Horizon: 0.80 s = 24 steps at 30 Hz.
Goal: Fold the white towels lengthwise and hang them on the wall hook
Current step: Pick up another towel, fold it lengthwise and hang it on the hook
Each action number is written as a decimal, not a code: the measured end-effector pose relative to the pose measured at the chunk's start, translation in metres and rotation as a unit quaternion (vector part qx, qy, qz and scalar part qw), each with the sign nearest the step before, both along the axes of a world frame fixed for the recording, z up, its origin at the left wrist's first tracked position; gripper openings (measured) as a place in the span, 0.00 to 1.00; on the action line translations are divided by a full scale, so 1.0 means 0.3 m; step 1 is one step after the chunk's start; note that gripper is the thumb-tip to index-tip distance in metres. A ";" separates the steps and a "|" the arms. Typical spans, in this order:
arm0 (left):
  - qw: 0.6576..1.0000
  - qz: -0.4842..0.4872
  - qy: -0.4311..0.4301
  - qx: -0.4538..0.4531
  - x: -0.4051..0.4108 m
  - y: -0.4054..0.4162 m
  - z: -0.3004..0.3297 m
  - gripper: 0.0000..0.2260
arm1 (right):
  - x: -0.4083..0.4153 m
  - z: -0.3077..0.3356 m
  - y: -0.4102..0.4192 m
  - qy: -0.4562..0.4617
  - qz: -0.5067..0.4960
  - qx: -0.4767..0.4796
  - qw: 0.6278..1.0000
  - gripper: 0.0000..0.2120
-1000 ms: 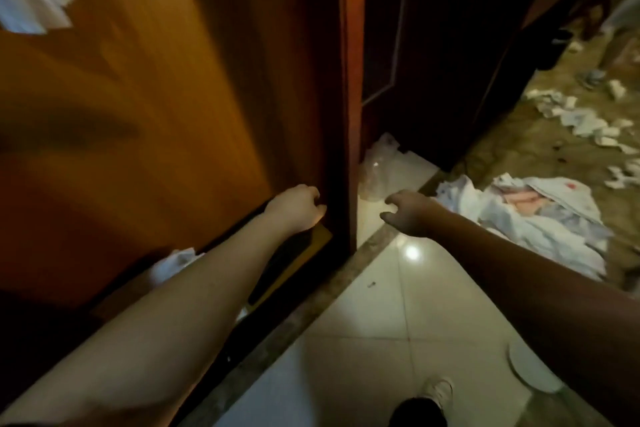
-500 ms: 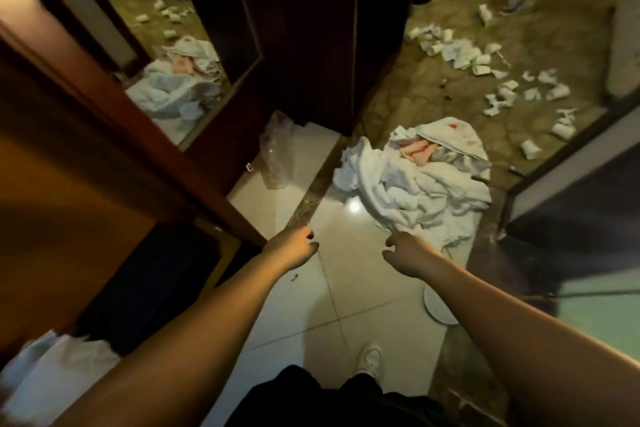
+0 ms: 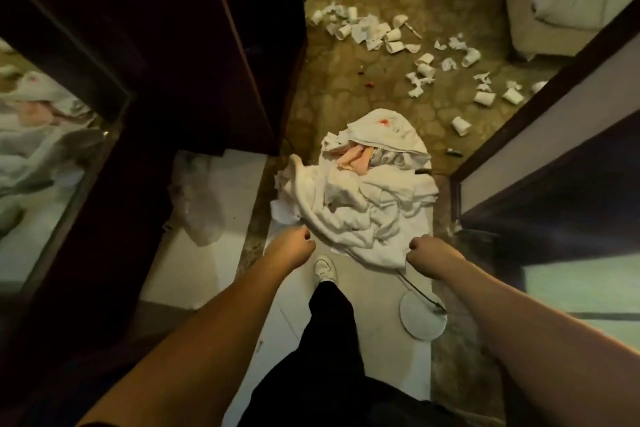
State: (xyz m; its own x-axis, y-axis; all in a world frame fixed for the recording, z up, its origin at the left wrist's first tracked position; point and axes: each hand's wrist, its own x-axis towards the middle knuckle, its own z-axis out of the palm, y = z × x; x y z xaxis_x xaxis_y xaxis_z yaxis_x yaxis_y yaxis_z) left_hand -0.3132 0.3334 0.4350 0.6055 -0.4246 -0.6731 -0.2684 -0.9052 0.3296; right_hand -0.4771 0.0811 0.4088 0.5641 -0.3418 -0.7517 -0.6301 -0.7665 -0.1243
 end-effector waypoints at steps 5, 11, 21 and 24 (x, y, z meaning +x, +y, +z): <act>0.998 -0.042 0.041 0.010 0.349 -0.242 -0.120 0.11 | 0.236 -0.099 -0.165 0.030 -0.066 0.008 0.997 0.20; 0.996 -0.067 0.050 0.020 0.662 -0.487 -0.289 0.09 | 0.469 -0.251 -0.373 0.029 -0.122 0.000 0.992 0.20; 0.986 -0.161 -0.046 -0.002 0.976 -1.006 -0.894 0.17 | 0.874 -0.867 -0.818 -0.053 -0.106 -0.035 0.992 0.19; 0.979 -0.192 -0.067 -0.019 1.007 -1.146 -1.111 0.20 | 0.962 -1.089 -0.915 -0.080 -0.088 -0.058 0.991 0.18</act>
State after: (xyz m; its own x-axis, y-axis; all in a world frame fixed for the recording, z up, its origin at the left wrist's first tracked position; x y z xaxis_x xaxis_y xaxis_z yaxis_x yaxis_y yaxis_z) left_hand -0.0110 -0.0104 0.1017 0.4775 -0.6614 -0.5784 -0.6300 -0.7166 0.2993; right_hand -0.1886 -0.1935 0.0822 0.5966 -0.5252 -0.6068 -0.7352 -0.6609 -0.1509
